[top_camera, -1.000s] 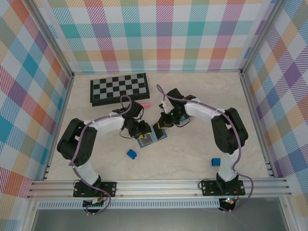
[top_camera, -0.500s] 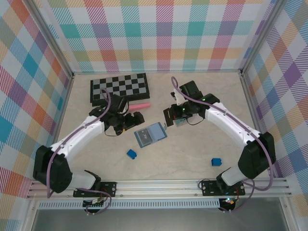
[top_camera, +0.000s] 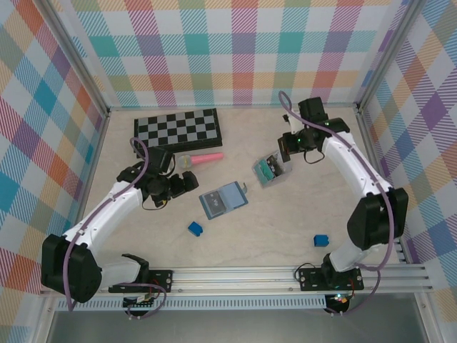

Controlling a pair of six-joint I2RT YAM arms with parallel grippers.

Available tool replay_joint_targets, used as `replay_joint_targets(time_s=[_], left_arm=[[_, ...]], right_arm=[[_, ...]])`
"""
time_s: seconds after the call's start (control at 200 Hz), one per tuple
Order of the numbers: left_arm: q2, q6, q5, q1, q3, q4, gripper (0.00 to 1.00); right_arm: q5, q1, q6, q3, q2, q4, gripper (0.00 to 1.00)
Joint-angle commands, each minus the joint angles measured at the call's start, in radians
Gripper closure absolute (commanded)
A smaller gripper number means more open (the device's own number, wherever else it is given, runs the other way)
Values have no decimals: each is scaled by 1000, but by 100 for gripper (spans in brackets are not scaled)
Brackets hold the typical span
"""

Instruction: Take the credit cards out of the card holder

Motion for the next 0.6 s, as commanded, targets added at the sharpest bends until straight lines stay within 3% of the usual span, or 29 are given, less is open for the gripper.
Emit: replay_joint_targets(time_s=[0.0,0.3,0.595], left_arm=[[9,15,25,16,-10,-1,0],[0,36,53,16,-40,26,0],[7,23,70,16,-61,48,0]], right_arm=[[-53,-1,-117,69,80,-74,100],[-92,-3,-153,172,252,-137,100],[-98,-3,-166,152,277,-146,100]])
